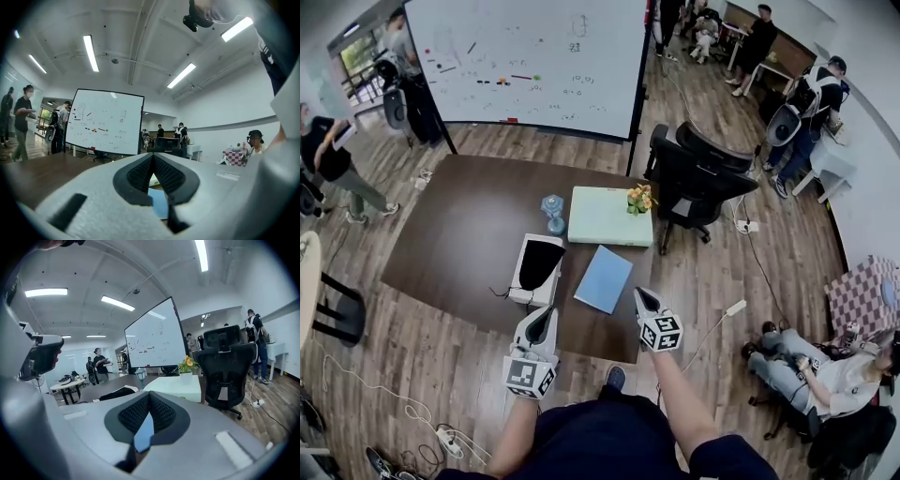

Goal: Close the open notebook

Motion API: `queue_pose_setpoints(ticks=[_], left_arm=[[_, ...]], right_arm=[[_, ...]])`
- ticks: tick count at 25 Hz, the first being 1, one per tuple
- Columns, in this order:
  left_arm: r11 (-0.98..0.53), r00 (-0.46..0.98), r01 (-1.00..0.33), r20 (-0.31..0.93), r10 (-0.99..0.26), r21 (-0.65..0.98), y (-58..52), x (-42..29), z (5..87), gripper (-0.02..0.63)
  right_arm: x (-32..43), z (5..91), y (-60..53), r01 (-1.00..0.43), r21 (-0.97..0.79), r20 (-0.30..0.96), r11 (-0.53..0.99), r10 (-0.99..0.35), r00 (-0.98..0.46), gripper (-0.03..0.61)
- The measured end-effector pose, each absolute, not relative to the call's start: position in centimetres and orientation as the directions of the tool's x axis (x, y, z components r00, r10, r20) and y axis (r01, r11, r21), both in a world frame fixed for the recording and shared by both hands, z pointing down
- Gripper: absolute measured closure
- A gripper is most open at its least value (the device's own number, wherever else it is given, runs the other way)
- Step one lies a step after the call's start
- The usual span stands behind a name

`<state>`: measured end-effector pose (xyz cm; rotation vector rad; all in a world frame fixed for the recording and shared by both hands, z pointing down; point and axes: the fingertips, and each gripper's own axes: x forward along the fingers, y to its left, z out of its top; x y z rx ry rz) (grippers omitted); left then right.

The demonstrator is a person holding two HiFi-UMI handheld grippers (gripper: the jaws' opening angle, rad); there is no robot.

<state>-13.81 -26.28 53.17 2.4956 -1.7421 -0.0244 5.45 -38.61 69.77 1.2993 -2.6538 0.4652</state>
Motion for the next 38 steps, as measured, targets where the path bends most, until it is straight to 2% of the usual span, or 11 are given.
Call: queue_pose_setpoints(ticks=[13, 27, 38], left_arm=[[-0.44, 0.446, -0.892, 0.044, -0.894, 0.099, -25.4, -11.0, 54.1, 0.627], [-0.501, 0.505, -0.861, 0.043, -0.862, 0.083, -23.1, -9.9, 53.9, 0.627], [-0.526, 0.53, -0.847, 0.044, -0.847, 0.074, -21.1, -10.0, 53.8, 0.627]], right_arm=[[11.0, 61.8, -32.8, -0.885, -0.105, 0.126, 0.453, -0.877, -0.464, 0.574], [12.7, 59.4, -26.6, -0.921, -0.035, 0.097, 0.388, -0.916, -0.39, 0.574], [13.9, 59.2, -23.3, -0.94, -0.051, 0.092, 0.337, -0.936, -0.341, 0.574]])
